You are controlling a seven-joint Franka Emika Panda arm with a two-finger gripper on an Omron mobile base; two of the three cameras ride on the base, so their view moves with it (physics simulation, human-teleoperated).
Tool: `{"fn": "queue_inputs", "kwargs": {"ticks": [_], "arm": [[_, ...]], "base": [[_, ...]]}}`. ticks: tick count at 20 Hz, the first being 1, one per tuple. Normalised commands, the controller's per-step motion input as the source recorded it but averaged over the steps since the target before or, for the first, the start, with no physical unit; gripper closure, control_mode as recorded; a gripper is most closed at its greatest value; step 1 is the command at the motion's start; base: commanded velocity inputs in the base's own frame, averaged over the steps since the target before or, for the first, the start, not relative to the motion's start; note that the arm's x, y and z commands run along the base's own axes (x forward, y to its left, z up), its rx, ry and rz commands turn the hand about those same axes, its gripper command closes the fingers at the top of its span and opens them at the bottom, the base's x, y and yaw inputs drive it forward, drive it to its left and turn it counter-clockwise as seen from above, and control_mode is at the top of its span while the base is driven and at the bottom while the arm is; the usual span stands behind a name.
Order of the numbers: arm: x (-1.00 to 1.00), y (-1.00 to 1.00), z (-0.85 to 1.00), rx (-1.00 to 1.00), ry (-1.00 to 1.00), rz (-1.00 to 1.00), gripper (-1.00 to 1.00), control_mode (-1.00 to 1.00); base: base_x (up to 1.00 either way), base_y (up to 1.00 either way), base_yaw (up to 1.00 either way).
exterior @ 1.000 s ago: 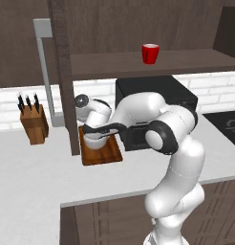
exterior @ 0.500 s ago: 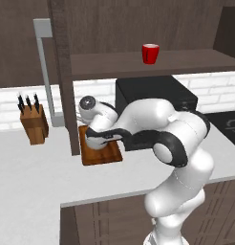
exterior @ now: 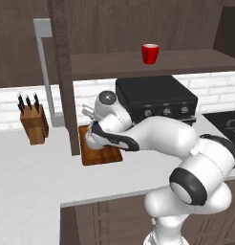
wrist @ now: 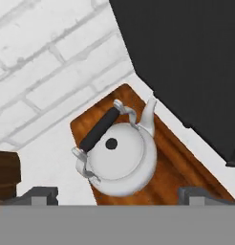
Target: Pick the kettle from the counter and place it on the tray. Then pick the mug from the cabinet and place it on the tray. Then close the cabinet doors.
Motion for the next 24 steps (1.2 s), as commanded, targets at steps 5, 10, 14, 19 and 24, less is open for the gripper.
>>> {"fn": "queue_inputs", "kwargs": {"ticks": [5, 10, 14, 19, 24], "arm": [[-0.58, -0.32, 0.73, 0.01, 0.19, 0.0, -1.0, -1.0], [-0.28, -0.1, 0.77, -0.14, 0.24, 0.0, -1.0, -1.0], [-0.16, -0.31, 0.34, -0.05, 0.05, -0.01, -1.0, -1.0], [-0.01, -0.12, 0.04, -0.01, 0.0, 0.0, -1.0, -1.0], [-0.07, -0.38, 0.62, -0.18, -0.06, 0.0, -1.0, -1.0]], "base": [[0.0, 0.0, 0.0], [0.0, 0.0, 0.0], [0.0, 0.0, 0.0], [0.0, 0.0, 0.0], [0.0, 0.0, 0.0]]}}
